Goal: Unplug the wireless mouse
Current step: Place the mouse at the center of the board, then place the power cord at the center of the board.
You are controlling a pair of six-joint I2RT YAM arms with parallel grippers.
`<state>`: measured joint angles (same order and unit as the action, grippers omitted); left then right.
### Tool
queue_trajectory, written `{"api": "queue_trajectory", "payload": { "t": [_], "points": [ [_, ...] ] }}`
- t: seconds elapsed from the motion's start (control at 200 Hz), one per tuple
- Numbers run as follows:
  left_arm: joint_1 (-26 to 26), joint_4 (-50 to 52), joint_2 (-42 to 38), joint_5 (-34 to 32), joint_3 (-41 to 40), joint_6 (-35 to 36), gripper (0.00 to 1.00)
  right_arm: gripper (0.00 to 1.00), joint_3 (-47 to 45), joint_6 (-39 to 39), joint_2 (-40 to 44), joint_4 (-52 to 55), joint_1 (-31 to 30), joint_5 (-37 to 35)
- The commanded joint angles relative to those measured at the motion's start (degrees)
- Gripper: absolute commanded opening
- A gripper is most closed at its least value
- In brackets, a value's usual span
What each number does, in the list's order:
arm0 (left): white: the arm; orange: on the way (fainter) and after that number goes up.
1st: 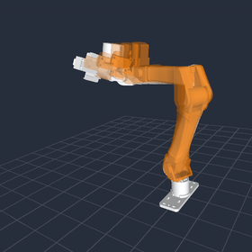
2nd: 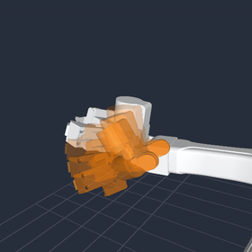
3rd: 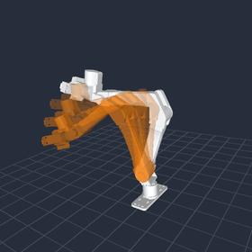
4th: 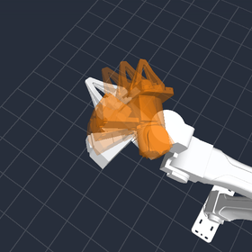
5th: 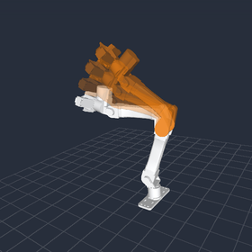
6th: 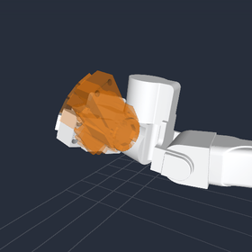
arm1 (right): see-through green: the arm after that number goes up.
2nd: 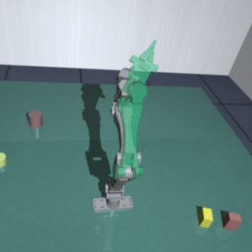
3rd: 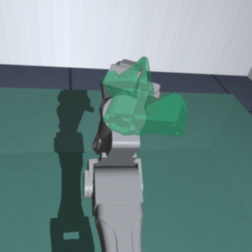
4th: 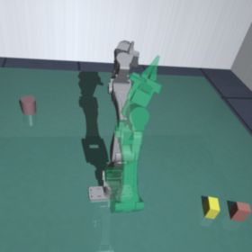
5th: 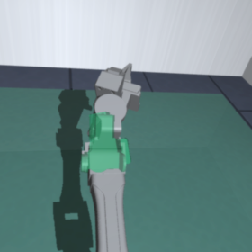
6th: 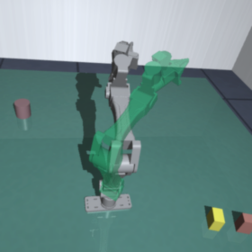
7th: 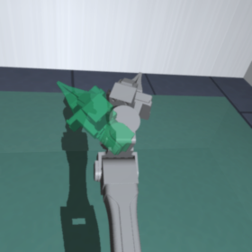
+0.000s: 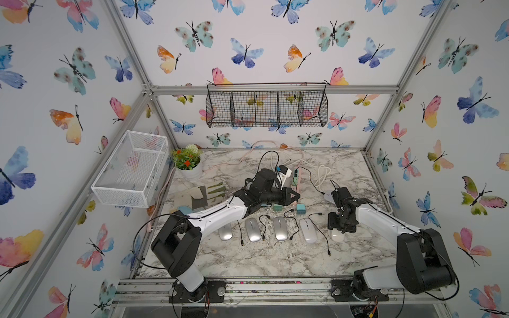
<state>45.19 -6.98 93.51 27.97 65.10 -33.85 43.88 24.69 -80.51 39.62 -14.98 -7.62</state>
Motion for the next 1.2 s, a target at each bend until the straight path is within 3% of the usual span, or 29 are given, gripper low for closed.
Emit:
{"api": "queue_trajectory", "payload": {
  "t": [0.0,0.09,0.2,0.365,0.395,0.466,0.536,0.616,0.711,0.806,0.911,1.031,1.196],
  "points": [
    [0.4,-0.3,0.9,1.3,0.7,0.8,0.0,0.74,-0.1,-0.1,0.3,-0.3,-0.1,-0.4],
    [0.4,-0.3,0.9,1.4,0.3,0.9,0.0,0.81,0.2,-0.2,1.2,-0.2,0.0,-0.2],
    [0.4,0.3,0.8,0.4,-0.2,1.6,0.0,0.8,0.4,-0.9,3.1,-1.6,-0.1,1.0],
    [0.4,3.2,0.7,-4.6,-1.5,4.3,0.0,0.8,-2.2,-4.6,9.0,-14.8,0.0,13.7],
    [0.4,3.6,0.9,-4.9,-1.8,4.7,0.0,0.83,-3.1,-4.5,9.5,-18.0,0.0,16.0],
    [0.3,5.0,1.8,-5.9,-2.1,5.3,0.0,1.0,-3.3,-4.4,8.7,-22.2,0.1,19.4],
    [0.1,6.7,3.0,-7.4,-2.0,5.9,0.0,0.99,-2.3,-5.4,7.2,-24.1,0.2,21.6],
    [-0.4,8.4,4.1,-10.1,-1.9,6.2,0.0,0.99,-2.6,-2.7,6.7,-28.1,0.2,19.3],
    [-1.0,10.1,5.3,-13.6,-1.0,6.6,0.14,0.98,-5.9,-1.0,9.6,-35.5,0.2,17.2],
    [-1.3,12.2,6.8,-16.5,1.4,7.9,0.42,0.99,-9.8,2.6,13.5,-42.1,0.3,15.4],
    [-1.6,15.0,9.0,-19.4,5.8,9.9,0.72,0.98,-9.4,2.7,15.5,-41.4,0.5,14.3],
    [-1.6,17.7,11.9,-23.1,11.4,11.9,0.99,0.97,-8.4,2.2,14.6,-39.8,1.2,15.5],
    [-1.6,22.6,18.8,-29.9,22.6,14.1,0.99,0.71,-8.4,3.9,13.6,-40.1,2.0,17.7]
  ]
}}
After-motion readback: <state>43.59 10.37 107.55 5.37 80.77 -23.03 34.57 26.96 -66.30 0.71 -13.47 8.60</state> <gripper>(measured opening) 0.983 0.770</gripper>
